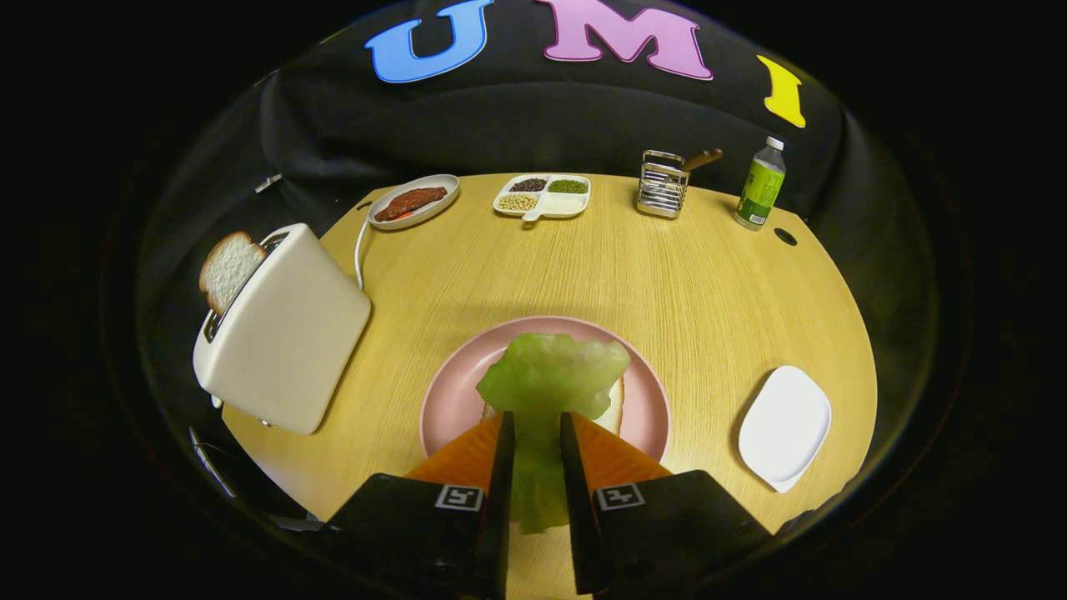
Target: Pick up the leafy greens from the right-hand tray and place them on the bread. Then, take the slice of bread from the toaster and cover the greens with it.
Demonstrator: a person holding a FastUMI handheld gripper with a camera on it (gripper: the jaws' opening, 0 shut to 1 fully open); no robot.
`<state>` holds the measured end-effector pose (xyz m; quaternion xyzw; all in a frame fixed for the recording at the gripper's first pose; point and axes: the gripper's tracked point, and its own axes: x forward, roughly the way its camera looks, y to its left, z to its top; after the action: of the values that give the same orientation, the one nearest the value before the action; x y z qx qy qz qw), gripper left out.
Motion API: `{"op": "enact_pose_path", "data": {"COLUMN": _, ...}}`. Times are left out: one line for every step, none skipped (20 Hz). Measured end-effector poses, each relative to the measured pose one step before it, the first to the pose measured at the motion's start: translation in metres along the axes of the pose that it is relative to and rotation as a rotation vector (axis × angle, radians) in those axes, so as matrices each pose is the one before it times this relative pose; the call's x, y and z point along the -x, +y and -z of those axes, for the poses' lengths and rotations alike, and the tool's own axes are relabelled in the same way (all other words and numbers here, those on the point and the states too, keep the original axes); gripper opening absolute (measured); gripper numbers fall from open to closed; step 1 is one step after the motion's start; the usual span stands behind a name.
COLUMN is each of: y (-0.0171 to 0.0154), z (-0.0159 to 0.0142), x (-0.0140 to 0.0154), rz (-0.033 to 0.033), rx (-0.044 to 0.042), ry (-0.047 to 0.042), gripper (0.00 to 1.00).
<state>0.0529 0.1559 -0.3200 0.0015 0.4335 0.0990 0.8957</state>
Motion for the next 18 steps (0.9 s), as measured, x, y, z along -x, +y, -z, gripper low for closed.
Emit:
{"op": "enact_pose_path", "data": {"y": -0.00111, "z": -0.00022, "x": -0.00241, "rz": 0.00611, "rx": -0.00150, "ry": 0.00152, "gripper": 0.39}}
{"op": "enact_pose_path", "data": {"y": -0.00003, "z": 0.00145, "x": -0.00197, "rz": 0.00165, "rx": -0.00178, "ry": 0.00643, "gripper": 0.39}}
{"op": "enact_pose_path", "data": {"y": 0.00102, "z": 0.00148, "x": -0.00170, "rz": -0.00105, "rx": -0.00005, "ry": 0.00527, "gripper": 0.40}}
{"op": "enact_pose_path", "data": {"y": 0.00135, "z": -0.00013, "x": -0.00153, "rz": -0.00711, "rx": 0.00150, "ry": 0.00371, "gripper": 0.41}}
{"op": "enact_pose_path", "data": {"y": 0.00124, "z": -0.00043, "x": -0.00053, "rz": -0.00210, "rx": 0.00327, "ry": 0.00033, "gripper": 0.48}}
{"op": "enact_pose_path", "data": {"y": 0.00061, "z": -0.00095, "x": -0.00040, "rz": -0.00367, "rx": 0.00148, "ry": -0.00384, "gripper": 0.54}}
{"op": "enact_pose_path", "data": {"y": 0.00206, "z": -0.00129, "x": 0.00045, "rz": -0.00543, "rx": 0.00050, "ry": -0.00741, "gripper": 0.59}}
{"op": "enact_pose_path", "data": {"y": 0.00161, "z": -0.00156, "x": 0.00166, "rz": -0.00334, "rx": 0.00144, "ry": -0.00930, "gripper": 0.72}}
{"op": "enact_pose_path", "data": {"y": 0.00004, "z": -0.00273, "x": 0.00051, "rz": 0.00241, "rx": 0.00200, "ry": -0.01429, "gripper": 0.85}}
{"op": "enact_pose_path", "data": {"y": 0.00031, "z": -0.00168, "x": 0.00310, "rz": 0.00019, "rx": 0.00201, "ry": -0.01408, "gripper": 0.98}}
{"op": "enact_pose_path", "data": {"y": 0.00025, "z": -0.00364, "x": 0.00185, "rz": 0.00487, "rx": 0.00353, "ry": -0.01619, "gripper": 1.00}}
{"op": "enact_pose_path", "data": {"y": 0.00231, "z": -0.00486, "x": 0.00319, "rz": 0.00234, "rx": 0.00504, "ry": -0.02068, "gripper": 1.00}}
{"op": "enact_pose_path", "data": {"y": 0.00412, "z": -0.00623, "x": 0.00460, "rz": -0.00595, "rx": 0.00596, "ry": -0.02275, "gripper": 1.00}}
{"op": "enact_pose_path", "data": {"y": 0.00481, "z": -0.00794, "x": 0.00482, "rz": -0.01043, "rx": 0.00739, "ry": -0.02535, "gripper": 1.00}}
{"op": "enact_pose_path", "data": {"y": 0.00634, "z": -0.00948, "x": 0.00589, "rz": -0.01140, "rx": 0.00861, "ry": -0.02647, "gripper": 1.00}}
{"op": "enact_pose_path", "data": {"y": 0.00972, "z": -0.00947, "x": 0.00529, "rz": -0.01630, "rx": 0.00929, "ry": -0.02520, "gripper": 1.00}}
{"op": "enact_pose_path", "data": {"y": 0.01018, "z": -0.01208, "x": 0.00542, "rz": -0.02064, "rx": 0.01031, "ry": -0.02733, "gripper": 1.00}}
{"op": "enact_pose_path", "data": {"y": 0.00928, "z": -0.01031, "x": 0.00374, "rz": -0.01666, "rx": 0.00754, "ry": -0.02301, "gripper": 1.00}}
